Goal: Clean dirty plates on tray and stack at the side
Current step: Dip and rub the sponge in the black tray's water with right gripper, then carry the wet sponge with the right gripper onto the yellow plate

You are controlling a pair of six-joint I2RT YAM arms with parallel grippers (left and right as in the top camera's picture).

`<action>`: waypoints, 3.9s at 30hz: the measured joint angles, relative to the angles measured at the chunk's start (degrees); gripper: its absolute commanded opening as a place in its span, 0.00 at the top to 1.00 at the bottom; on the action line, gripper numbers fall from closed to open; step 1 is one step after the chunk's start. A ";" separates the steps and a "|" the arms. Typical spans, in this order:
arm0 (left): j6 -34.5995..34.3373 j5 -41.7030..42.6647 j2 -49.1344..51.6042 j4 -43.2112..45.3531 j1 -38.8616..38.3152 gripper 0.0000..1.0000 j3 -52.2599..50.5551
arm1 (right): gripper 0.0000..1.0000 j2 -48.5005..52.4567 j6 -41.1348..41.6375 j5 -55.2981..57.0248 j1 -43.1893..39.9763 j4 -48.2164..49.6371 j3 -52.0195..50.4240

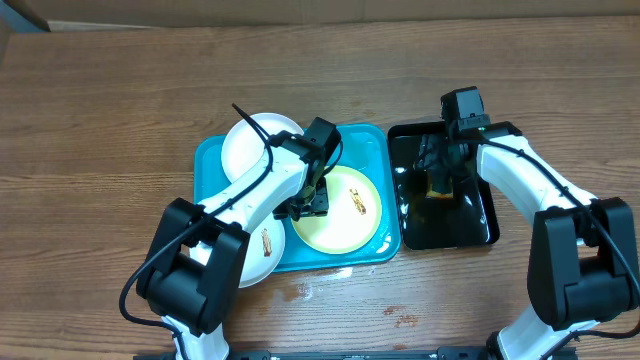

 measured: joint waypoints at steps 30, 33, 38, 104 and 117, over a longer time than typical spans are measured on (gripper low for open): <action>-0.15 -0.02 0.15 2.99 -0.57 0.44 -1.01 | 0.37 1.62 0.02 0.52 -0.02 5.22 -2.60; -0.15 -0.02 0.20 3.37 -0.57 0.44 -1.90 | 0.37 1.62 0.00 0.52 -0.02 5.25 -2.60; -0.15 -0.02 0.24 3.48 -0.57 0.44 -1.97 | 0.37 1.62 0.00 0.55 -0.02 5.22 -2.60; -0.15 0.00 0.24 3.50 -0.57 0.42 -1.97 | 0.96 -3.41 0.02 0.35 -0.02 -21.97 7.37; -0.15 0.00 0.24 3.37 -0.57 0.39 -1.97 | 0.96 -7.19 0.20 -0.24 -0.02 -25.33 7.96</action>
